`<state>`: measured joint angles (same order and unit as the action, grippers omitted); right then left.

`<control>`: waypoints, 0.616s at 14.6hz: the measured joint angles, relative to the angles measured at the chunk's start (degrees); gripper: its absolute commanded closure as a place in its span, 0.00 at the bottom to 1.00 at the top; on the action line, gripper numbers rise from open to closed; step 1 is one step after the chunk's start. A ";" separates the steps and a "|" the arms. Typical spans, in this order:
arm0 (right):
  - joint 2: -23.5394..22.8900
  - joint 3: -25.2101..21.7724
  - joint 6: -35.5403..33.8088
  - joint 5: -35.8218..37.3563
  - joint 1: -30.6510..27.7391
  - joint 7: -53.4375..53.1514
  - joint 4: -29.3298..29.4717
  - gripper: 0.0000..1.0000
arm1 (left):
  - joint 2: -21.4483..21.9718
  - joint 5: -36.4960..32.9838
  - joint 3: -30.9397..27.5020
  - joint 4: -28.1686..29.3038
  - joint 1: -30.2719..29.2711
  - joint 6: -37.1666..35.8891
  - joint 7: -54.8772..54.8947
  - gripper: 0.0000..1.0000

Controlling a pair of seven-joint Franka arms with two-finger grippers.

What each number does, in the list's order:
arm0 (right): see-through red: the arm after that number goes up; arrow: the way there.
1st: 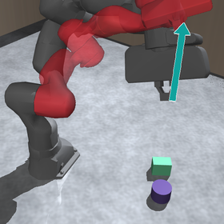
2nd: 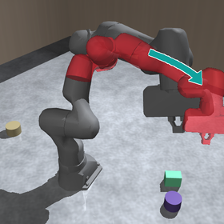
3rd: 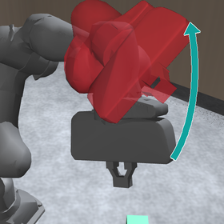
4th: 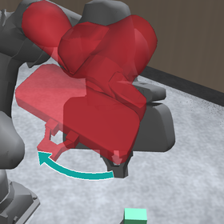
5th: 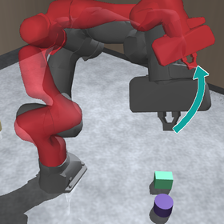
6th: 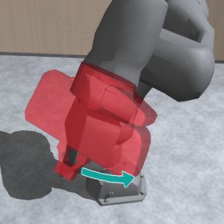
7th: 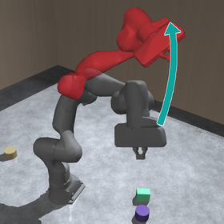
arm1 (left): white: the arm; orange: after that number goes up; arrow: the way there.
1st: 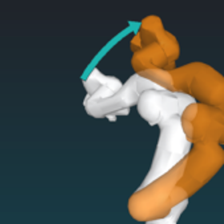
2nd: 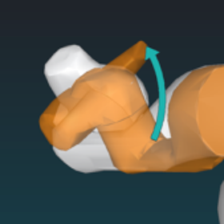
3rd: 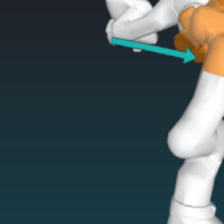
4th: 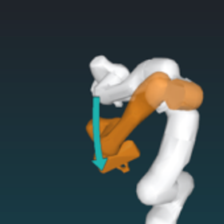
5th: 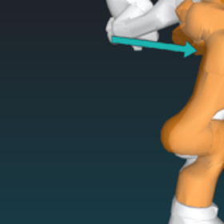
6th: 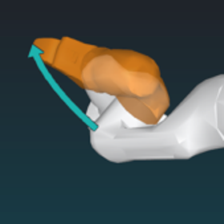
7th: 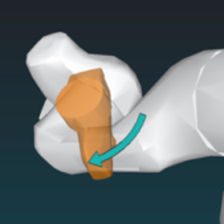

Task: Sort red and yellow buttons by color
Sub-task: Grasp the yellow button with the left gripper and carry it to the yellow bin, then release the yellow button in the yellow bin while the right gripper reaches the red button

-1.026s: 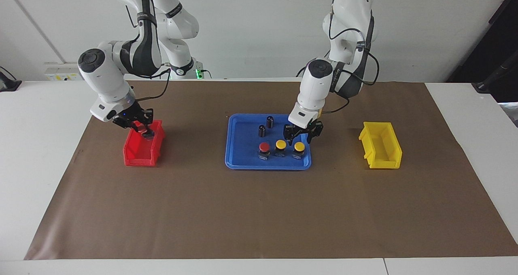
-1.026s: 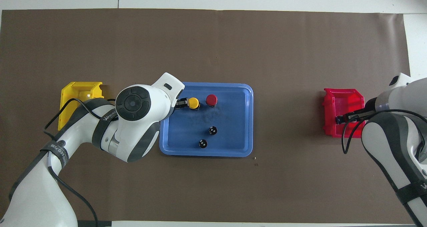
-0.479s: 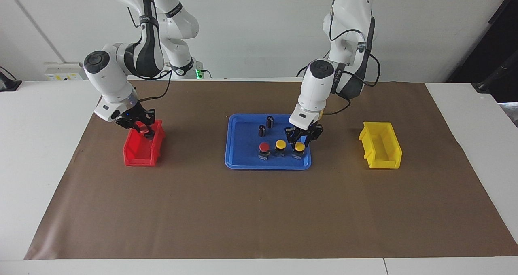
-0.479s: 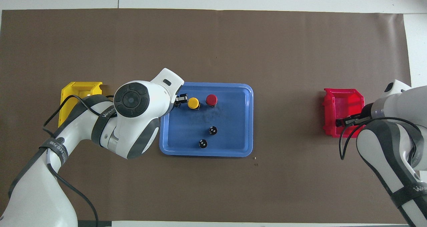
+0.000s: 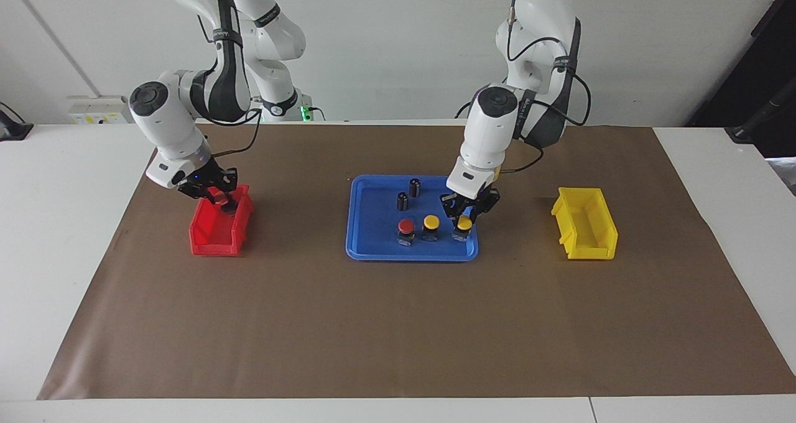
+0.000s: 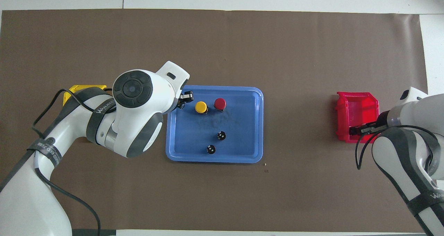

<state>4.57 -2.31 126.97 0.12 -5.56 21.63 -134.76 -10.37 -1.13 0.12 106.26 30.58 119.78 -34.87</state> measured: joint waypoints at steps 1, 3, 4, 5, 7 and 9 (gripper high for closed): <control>0.01 0.02 0.00 0.00 0.00 0.01 -0.02 0.35 | 0.90 -0.05 -0.19 -3.11 -1.73 -5.59 3.43 0.99; 0.07 0.12 0.00 0.00 0.01 0.02 -0.02 0.31 | 4.18 -0.18 -0.67 -5.45 -7.55 -12.50 12.35 0.99; 0.14 0.18 -0.03 0.00 0.01 0.06 0.11 0.31 | 5.88 -0.18 -0.93 -4.98 -11.30 -14.01 16.98 0.99; 0.16 0.24 -0.63 0.01 0.04 0.10 0.76 0.31 | 7.32 -0.18 -1.18 -3.68 -15.29 -14.47 20.92 0.99; 0.15 0.58 -6.05 -0.01 0.38 0.07 5.35 0.28 | 8.88 -0.18 -1.51 -0.43 -21.98 -14.26 24.89 0.99; -0.53 1.32 -13.38 -0.45 3.39 -2.88 14.40 0.25 | 9.63 -0.18 -1.57 3.39 -26.45 -11.78 25.36 0.99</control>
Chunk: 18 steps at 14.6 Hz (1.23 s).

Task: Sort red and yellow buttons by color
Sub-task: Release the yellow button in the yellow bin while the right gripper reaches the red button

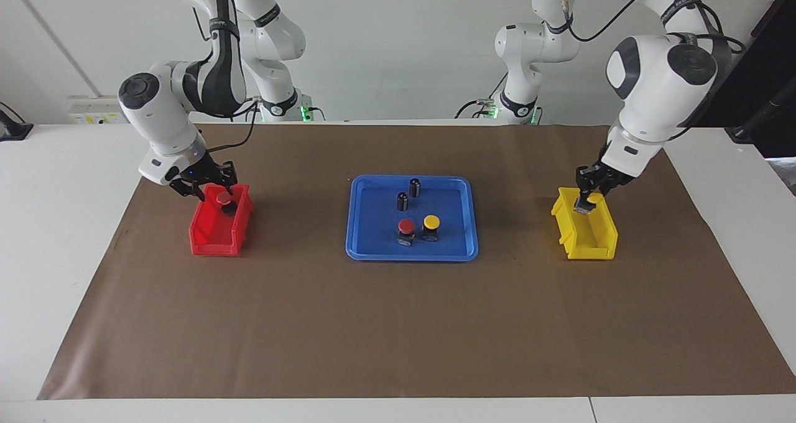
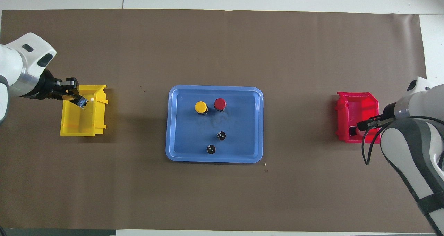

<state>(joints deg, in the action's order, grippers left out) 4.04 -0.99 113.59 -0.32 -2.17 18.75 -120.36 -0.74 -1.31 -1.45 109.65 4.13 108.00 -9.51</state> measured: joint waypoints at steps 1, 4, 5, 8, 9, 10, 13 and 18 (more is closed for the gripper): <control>-1.09 0.33 -2.32 -0.56 3.54 -4.10 5.19 0.25 | 0.54 0.00 0.00 2.58 -1.11 2.71 -0.23 0.99; -7.60 1.28 -3.08 -1.64 18.71 -26.78 18.09 0.25 | 2.01 0.00 0.11 9.58 -1.93 9.09 -0.94 0.99; -11.43 1.51 -3.04 -1.97 23.77 -34.76 22.95 0.25 | 2.25 0.00 0.24 11.26 -1.93 10.05 -1.61 0.99; -24.18 1.64 -2.29 -1.26 33.89 -50.16 34.43 0.25 | 2.43 0.00 0.67 16.96 -1.89 16.75 -5.82 0.98; -27.51 1.59 -0.36 -0.26 35.55 -52.72 36.03 0.26 | 2.42 0.00 0.81 18.92 -1.86 19.25 -6.62 0.98; -30.02 1.52 1.57 0.35 36.59 -54.53 36.75 0.26 | 2.42 0.00 0.91 20.45 -1.85 20.77 -6.99 0.98; -32.72 1.12 3.31 0.77 37.01 -55.47 36.31 0.28 | 2.68 0.00 0.90 21.52 -1.92 21.76 -7.09 0.55; -31.56 0.94 8.89 0.77 37.00 -55.47 30.72 0.33 | 2.80 0.00 0.91 21.80 -1.95 21.76 -6.55 0.39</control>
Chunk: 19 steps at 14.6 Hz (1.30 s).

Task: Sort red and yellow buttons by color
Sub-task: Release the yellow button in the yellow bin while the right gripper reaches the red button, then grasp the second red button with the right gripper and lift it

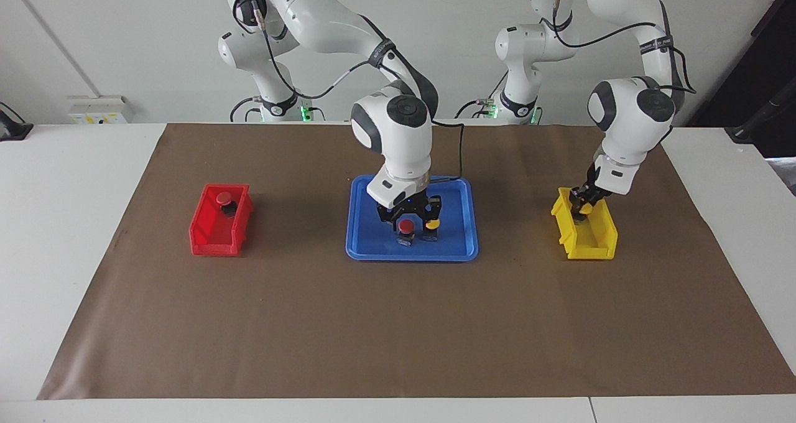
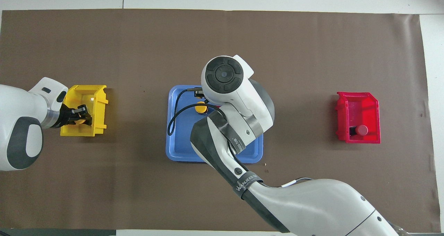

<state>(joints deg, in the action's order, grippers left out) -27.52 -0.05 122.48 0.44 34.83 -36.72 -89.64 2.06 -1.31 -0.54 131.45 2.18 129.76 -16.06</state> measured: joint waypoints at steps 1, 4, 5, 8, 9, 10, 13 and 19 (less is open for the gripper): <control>0.41 0.01 0.84 0.00 0.01 0.00 -1.46 0.34 | 0.02 0.00 0.00 -0.20 0.00 -0.02 0.01 0.39; 1.65 0.04 3.40 0.00 0.02 0.00 -5.19 0.39 | 0.24 0.00 -0.02 -4.80 -0.02 -4.35 3.17 0.00; 2.02 0.04 4.24 0.00 0.02 0.00 -6.16 0.40 | 0.30 0.00 -0.03 -8.60 -0.07 -8.73 5.80 0.00; 2.57 0.10 6.09 0.00 0.06 0.00 -7.78 0.65 | 0.46 0.00 -0.07 -22.84 -0.22 -23.64 10.95 0.00; 2.65 0.13 6.40 0.00 0.06 0.00 -8.01 0.81 | 0.52 0.00 -0.07 -27.47 -0.22 -28.44 12.68 0.00; 2.72 0.13 6.47 0.00 0.06 0.00 -8.01 0.87 | 0.58 0.00 -0.07 -31.77 -0.22 -33.33 15.13 0.00; 3.24 -0.20 1.79 0.06 -0.18 0.01 -5.25 0.87 | 0.50 -0.03 -0.36 -41.80 -0.46 -45.40 23.93 0.00; 15.24 -1.20 -16.23 0.69 -18.14 25.95 -3.96 0.87 | 0.89 0.30 0.87 -38.84 2.20 -41.75 26.36 0.00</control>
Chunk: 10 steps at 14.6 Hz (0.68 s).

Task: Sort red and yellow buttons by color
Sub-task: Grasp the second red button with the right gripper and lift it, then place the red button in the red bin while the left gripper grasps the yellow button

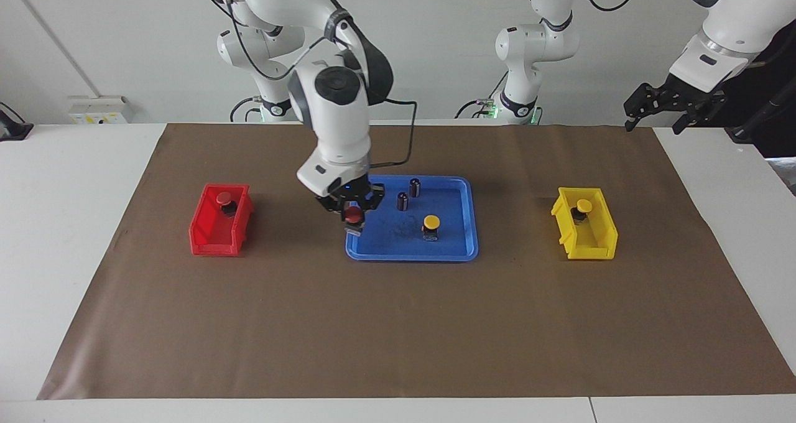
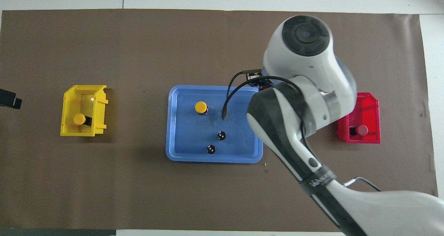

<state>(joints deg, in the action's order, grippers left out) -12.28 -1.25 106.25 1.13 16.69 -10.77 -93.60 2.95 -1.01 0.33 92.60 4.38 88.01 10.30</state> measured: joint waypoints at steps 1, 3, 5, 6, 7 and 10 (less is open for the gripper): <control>2.56 -0.06 -0.16 -0.04 -4.95 6.04 -2.77 0.87 | 1.15 0.09 0.30 4.59 3.77 5.78 -2.41 0.00; 5.38 -0.10 0.03 -0.19 -13.41 16.75 -7.34 0.87 | 3.46 0.22 1.03 16.13 13.78 18.80 -13.47 0.00; 6.02 -0.04 2.80 -0.26 -17.77 22.38 -10.97 0.87 | 2.10 0.22 1.46 21.58 22.57 25.50 -22.44 0.00; 6.13 0.00 5.68 -0.26 -19.18 24.70 -13.10 0.87 | -0.17 0.22 1.58 21.64 25.42 27.24 -25.89 0.00; 6.27 0.05 8.37 -0.26 -20.10 26.55 -15.17 0.87 | -2.97 0.22 1.58 21.13 27.15 29.63 -28.90 0.00; 7.20 0.13 13.30 -0.26 -21.45 28.59 -20.65 0.87 | -12.03 0.23 1.42 19.89 29.81 40.95 -37.88 0.06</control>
<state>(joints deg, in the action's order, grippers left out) -5.08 -1.13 119.55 0.87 -4.76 17.82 -114.25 -9.08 -0.78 1.75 112.50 34.19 128.96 -27.58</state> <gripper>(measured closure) 0.590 0.004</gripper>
